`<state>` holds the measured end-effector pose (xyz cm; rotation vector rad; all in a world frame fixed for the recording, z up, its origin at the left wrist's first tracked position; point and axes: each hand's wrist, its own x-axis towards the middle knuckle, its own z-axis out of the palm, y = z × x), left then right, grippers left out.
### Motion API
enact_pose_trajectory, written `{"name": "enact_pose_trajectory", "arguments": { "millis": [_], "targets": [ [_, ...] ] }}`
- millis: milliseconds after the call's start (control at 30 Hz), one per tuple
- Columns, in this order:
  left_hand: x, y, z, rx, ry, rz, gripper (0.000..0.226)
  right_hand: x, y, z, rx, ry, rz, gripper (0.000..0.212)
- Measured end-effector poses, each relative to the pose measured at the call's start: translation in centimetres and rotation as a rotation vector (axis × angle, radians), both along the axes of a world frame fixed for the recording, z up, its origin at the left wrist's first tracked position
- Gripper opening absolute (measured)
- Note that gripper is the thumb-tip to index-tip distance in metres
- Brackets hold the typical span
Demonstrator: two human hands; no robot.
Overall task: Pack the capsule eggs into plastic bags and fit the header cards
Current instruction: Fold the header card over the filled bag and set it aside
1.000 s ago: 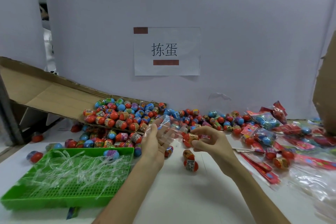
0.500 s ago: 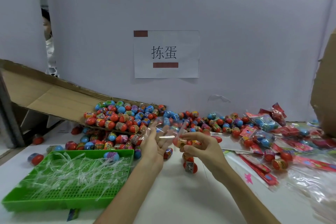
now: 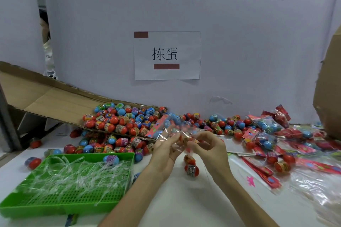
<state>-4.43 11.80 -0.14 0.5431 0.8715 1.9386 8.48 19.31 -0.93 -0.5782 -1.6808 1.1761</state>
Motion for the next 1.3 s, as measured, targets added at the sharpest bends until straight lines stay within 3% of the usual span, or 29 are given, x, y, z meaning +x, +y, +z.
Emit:
{"name": "enact_pose_trajectory", "arguments": {
  "millis": [167, 333, 433, 500, 633, 700, 833, 1000, 1300],
  "targets": [
    [0.2, -0.1, 0.3, 0.014, -0.035, -0.112, 0.052, -0.1, -0.4, -0.5, 0.149, 0.042, -0.01, 0.018],
    [-0.7, -0.1, 0.4, 0.009, -0.185, -0.066, 0.038, 0.0, -0.1, -0.1, 0.179, -0.109, 0.14, 0.057],
    [-1.1, 0.0, 0.5, 0.013, -0.304, 0.012, 0.048, 0.6, 0.7, 0.2, 0.167, -0.098, -0.052, 0.04],
    [-1.2, 0.0, 0.5, 0.006, -0.318, 0.067, 0.048, 0.8, 0.8, 0.1, 0.242, -0.243, -0.112, 0.021],
    [-1.3, 0.0, 0.3, 0.018, -0.341, 0.119, 0.049, 0.9, 0.7, -1.2, 0.34, -0.727, -0.056, 0.052],
    [-1.3, 0.0, 0.4, 0.027, -0.346, 0.127, 0.05, 0.7, 0.6, -1.8, 0.33, -0.793, -0.028, 0.048],
    [-1.3, -0.1, 0.4, 0.031, -0.353, 0.134, 0.05, 0.7, 0.5, -1.7, 0.298, -0.655, -0.089, 0.034],
    [-1.1, -0.2, 0.7, 0.005, -0.318, 0.106, 0.043, 0.8, 0.4, 0.6, 0.021, -0.212, -0.124, 0.021],
    [-0.3, 0.1, 0.5, -0.021, -0.125, 0.013, 0.04, 1.1, 0.0, 1.7, -0.315, 0.062, 0.084, 0.015]
  ]
}}
